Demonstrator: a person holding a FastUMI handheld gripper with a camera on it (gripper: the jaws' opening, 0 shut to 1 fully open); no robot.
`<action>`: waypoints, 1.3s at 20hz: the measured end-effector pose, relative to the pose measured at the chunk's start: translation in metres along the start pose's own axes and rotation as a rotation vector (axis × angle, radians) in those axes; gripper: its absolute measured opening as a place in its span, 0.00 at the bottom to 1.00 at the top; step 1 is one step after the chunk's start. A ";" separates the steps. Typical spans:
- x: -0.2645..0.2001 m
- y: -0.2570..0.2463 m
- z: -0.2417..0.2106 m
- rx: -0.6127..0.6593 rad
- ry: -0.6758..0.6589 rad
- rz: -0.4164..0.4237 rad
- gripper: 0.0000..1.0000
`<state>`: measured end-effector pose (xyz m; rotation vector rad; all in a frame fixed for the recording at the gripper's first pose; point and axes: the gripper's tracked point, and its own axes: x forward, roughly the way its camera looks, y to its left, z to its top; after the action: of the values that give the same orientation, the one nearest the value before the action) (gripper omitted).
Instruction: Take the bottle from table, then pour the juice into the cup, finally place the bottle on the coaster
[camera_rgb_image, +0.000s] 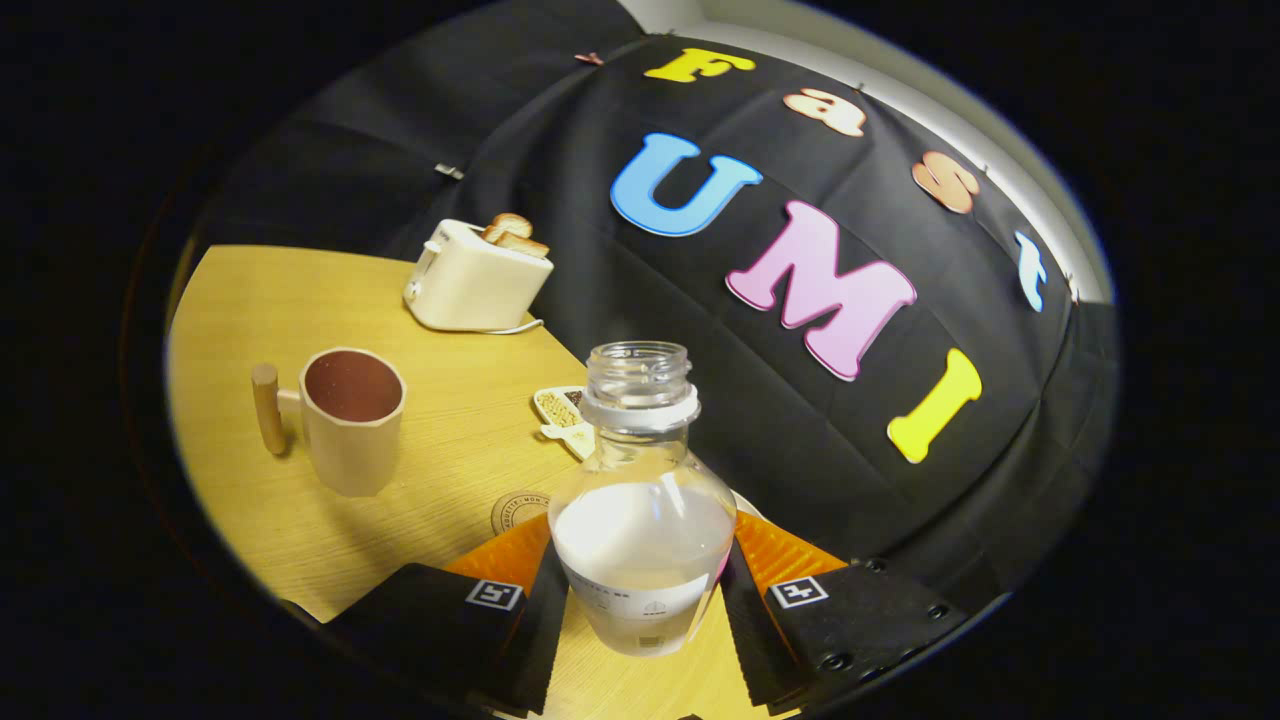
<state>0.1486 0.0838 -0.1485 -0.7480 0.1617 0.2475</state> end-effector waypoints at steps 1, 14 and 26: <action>0.002 0.005 0.005 -0.040 -0.001 0.007 0.74; 0.036 0.052 0.011 -0.511 -0.044 0.050 0.74; 0.068 0.087 0.034 -0.850 -0.188 0.102 0.74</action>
<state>0.1910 0.1799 -0.1969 -1.5537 -0.0986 0.4929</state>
